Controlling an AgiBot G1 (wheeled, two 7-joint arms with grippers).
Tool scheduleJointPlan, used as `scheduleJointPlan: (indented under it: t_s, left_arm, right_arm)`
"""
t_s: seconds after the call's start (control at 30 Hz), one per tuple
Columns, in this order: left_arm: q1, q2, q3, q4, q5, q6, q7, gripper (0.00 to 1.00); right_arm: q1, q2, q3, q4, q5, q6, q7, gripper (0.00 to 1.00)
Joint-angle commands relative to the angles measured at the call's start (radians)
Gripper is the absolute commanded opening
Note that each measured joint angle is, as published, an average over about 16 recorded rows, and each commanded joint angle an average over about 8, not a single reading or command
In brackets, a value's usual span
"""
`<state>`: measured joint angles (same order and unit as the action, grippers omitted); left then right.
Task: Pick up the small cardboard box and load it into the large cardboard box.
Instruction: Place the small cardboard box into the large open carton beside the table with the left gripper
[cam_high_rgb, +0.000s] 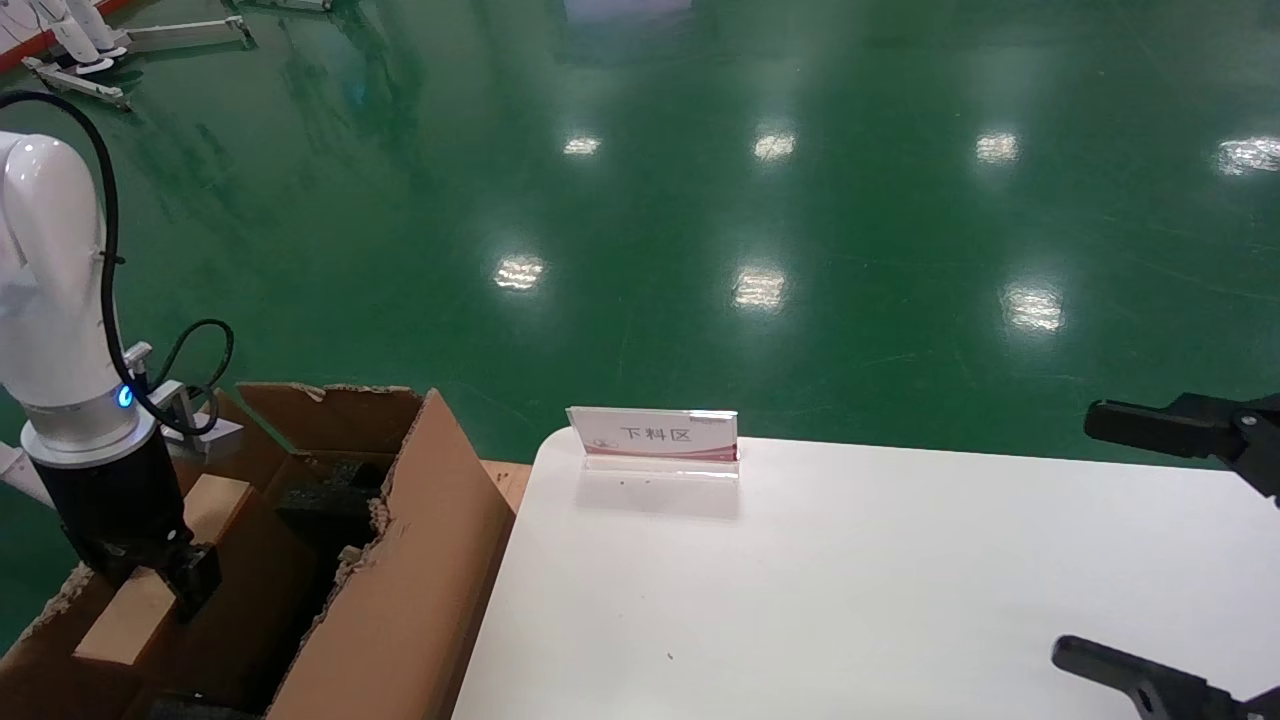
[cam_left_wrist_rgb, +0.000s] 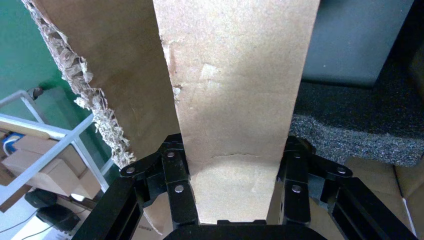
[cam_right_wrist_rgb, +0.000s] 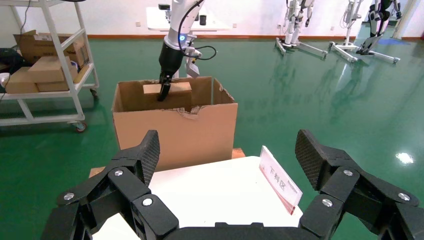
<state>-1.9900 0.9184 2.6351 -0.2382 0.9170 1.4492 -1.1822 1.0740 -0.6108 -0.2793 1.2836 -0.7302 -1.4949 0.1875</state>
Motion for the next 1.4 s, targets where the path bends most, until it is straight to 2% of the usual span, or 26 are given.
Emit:
scheduleJointPlan:
  t_s: [0.03,0.87,1.1,1.4]
  left_arm:
    - [0.001,0.000,0.000,0.002,0.000,0.000,0.000,1.00]
    - [-0.010,0.009,-0.014,-0.007,-0.001,-0.002,0.030,1.00]
    - [-0.058,0.033,-0.051,-0.033,0.004,0.001,0.116,1.00]
    - [-0.196,0.012,-0.138,-0.119,-0.044,0.083,0.322,1.00]
  right_arm:
    - [0.000,0.000,0.000,0.000,0.000,0.000,0.000,1.00]
    - [0.000,0.000,0.000,0.000,0.000,0.000,0.000,1.00]
    - [0.000,0.000,0.000,0.000,0.000,0.000,0.000,1.00]
    - [0.000,0.000,0.000,0.000,0.000,0.000,0.000,1.00]
